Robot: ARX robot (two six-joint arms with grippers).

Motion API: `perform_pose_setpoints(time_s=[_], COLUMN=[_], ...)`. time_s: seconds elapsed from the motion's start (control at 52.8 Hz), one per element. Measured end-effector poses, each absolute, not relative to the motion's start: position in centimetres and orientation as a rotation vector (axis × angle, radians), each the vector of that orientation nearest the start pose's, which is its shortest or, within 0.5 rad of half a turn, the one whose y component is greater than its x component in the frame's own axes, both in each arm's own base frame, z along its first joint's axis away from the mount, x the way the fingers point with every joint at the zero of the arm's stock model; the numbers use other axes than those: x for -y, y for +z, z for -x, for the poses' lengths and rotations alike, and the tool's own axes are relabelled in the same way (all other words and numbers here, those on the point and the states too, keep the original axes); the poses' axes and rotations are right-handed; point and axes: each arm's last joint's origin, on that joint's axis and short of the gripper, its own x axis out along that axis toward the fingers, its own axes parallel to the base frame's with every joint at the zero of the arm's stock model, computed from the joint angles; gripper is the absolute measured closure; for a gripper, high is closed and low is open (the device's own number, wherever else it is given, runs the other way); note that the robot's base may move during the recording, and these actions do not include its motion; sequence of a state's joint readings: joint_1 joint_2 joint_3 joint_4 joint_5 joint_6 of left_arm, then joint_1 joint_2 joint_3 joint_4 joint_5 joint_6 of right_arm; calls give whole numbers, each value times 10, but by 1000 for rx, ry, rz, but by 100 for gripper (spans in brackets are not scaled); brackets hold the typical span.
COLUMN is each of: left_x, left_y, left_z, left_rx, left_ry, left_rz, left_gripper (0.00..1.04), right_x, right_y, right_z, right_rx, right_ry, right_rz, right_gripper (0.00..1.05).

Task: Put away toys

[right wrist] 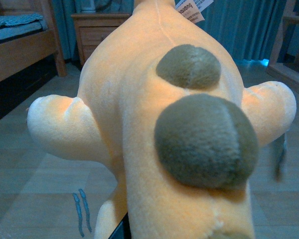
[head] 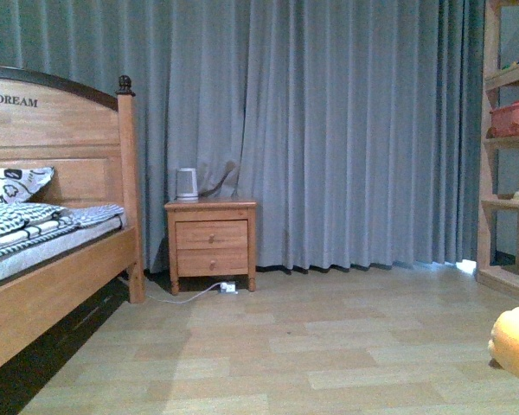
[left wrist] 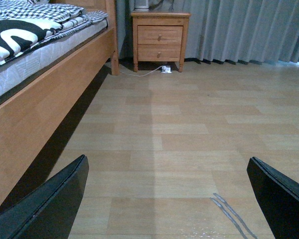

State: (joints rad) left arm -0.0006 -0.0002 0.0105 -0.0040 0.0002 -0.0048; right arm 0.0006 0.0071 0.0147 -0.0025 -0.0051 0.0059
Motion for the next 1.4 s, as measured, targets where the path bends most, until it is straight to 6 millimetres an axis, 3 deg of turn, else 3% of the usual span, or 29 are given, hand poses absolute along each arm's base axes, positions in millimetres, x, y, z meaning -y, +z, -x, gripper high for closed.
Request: perform_pose_setpoints(time_s=[1.402], left_x=[0], left_y=[167], left_z=[-97], left_rx=[7], left_ry=[-1], left_rz=[5], left_gripper=[6], right_x=[0], right_y=[168], right_z=[-97], right_rx=[5], right_ry=[2], right_rz=[-6], right_gripper=[98])
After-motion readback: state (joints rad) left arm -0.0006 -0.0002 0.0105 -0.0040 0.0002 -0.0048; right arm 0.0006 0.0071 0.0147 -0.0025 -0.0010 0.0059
